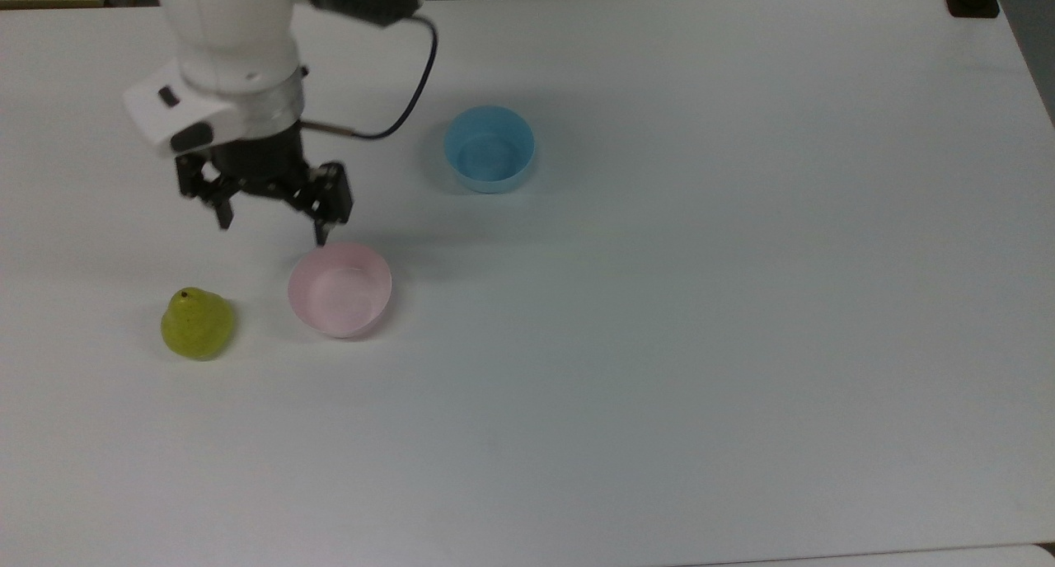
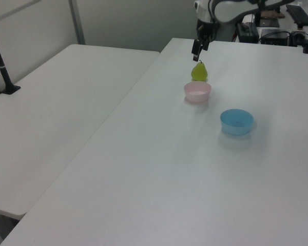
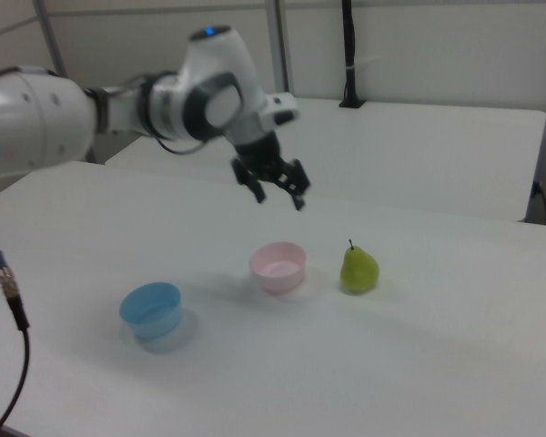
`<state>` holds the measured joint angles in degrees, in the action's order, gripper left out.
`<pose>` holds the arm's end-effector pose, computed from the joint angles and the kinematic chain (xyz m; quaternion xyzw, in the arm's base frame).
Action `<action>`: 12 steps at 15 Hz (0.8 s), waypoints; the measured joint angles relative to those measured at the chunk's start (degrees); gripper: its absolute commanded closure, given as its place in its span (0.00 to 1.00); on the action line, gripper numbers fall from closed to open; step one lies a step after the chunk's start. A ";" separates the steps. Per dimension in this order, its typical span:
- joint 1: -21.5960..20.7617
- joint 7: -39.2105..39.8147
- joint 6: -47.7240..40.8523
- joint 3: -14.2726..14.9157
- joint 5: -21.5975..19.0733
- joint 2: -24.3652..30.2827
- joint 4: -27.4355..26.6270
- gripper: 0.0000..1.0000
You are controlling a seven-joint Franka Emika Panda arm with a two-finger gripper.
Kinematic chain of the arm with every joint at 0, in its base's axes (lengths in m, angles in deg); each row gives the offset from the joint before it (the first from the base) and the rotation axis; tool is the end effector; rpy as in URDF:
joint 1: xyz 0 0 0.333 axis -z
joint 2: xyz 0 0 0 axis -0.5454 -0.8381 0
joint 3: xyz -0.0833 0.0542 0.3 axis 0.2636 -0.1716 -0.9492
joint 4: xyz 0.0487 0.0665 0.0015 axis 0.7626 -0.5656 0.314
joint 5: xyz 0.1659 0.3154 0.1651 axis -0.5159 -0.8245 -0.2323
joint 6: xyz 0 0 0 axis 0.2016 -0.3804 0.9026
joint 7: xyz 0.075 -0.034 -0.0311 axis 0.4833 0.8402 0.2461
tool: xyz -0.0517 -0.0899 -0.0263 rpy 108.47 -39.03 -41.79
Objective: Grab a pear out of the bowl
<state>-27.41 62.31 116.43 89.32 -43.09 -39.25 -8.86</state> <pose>0.6823 -0.1005 0.4815 0.9919 -0.0450 0.0992 0.0657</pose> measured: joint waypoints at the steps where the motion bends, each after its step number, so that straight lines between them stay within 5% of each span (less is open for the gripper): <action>1: -1.48 -0.36 -4.71 -0.02 0.00 2.58 -0.02 0.00; 6: -6.14 -2.23 -17.65 -0.09 -0.04 9.21 -0.15 0.00; 12: -10.58 -8.80 -21.05 0.07 -0.04 17.42 -5.35 0.00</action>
<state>-37.99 53.51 95.38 89.39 -43.13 -21.83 -14.21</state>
